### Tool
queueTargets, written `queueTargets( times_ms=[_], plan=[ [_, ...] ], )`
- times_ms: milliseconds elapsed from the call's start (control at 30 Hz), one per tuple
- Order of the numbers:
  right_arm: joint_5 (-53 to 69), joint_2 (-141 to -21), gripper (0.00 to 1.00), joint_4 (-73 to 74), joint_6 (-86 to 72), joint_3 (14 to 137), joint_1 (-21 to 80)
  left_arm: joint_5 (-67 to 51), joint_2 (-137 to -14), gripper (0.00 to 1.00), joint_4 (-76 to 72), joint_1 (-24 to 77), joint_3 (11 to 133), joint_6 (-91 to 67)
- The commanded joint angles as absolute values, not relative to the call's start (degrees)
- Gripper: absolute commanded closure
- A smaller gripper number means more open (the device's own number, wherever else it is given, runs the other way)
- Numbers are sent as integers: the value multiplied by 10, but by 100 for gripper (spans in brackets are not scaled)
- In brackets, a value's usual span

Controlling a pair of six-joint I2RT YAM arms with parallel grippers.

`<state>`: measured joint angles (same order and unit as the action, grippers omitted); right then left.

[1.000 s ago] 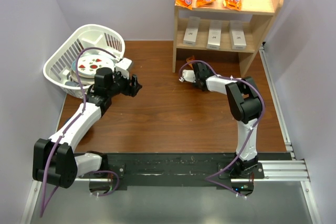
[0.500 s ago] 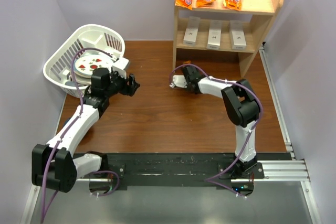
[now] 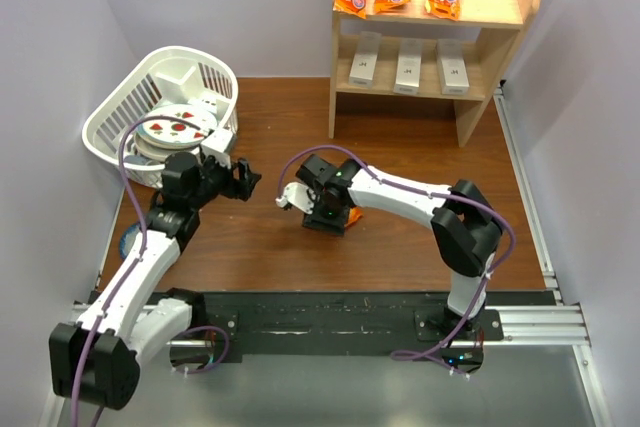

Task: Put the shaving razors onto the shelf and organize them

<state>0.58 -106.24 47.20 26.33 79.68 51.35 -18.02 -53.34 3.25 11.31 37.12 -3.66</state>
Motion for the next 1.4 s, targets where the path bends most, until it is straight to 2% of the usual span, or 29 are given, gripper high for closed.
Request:
queueTargets(
  times_ms=[0, 100, 167, 233, 267, 300, 333, 367, 400, 467, 567, 767, 1033, 1133, 1167, 1367],
  plan=[
    [227, -1049, 42, 551, 191, 902, 510, -123, -490, 26, 48, 105, 340, -86],
    [231, -1034, 43, 552, 223, 931, 496, -162, -483, 27, 52, 95, 304, -132],
    [177, -1020, 46, 519, 228, 927, 481, -205, -491, 32, 35, 92, 274, -151],
    [65, -1019, 53, 498, 246, 905, 478, -214, -510, 40, 15, 90, 261, -177],
    [35, -1020, 63, 480, 255, 892, 472, -219, -519, 46, 9, 89, 258, -182],
    [26, -1022, 68, 475, 274, 869, 468, -221, -530, 61, 8, 89, 257, -185],
    [33, -1021, 72, 474, 283, 859, 463, -222, -551, 70, -20, 88, 256, -184],
    [57, -1020, 75, 462, 290, 844, 458, -218, -561, 85, -28, 88, 257, -180],
    [66, -1013, 81, 453, 298, 816, 459, -210, -570, 92, -34, 88, 258, -179],
    [103, -1010, 85, 428, 283, 796, 459, -202, -595, 100, -50, 88, 270, -178],
    [130, -1019, 88, 408, 246, 779, 460, -201, -641, 100, -56, 88, 299, -172],
    [106, -1060, 88, 383, 250, 758, 459, -196, -693, 97, -79, 88, 331, -187],
    [14, -1164, 91, 386, 250, 837, 375, -195, -713, 93, -81, 89, 336, -186],
    [-20, -1187, 91, 392, 292, 871, 341, -198, -727, 89, -85, 88, 337, -188],
    [-17, -1189, 91, 395, 308, 876, 330, -201, -732, 85, -89, 88, 338, -191],
    [16, -1151, 86, 419, 328, 854, 344, -202, -757, 79, -103, 88, 354, -196]
  ],
)
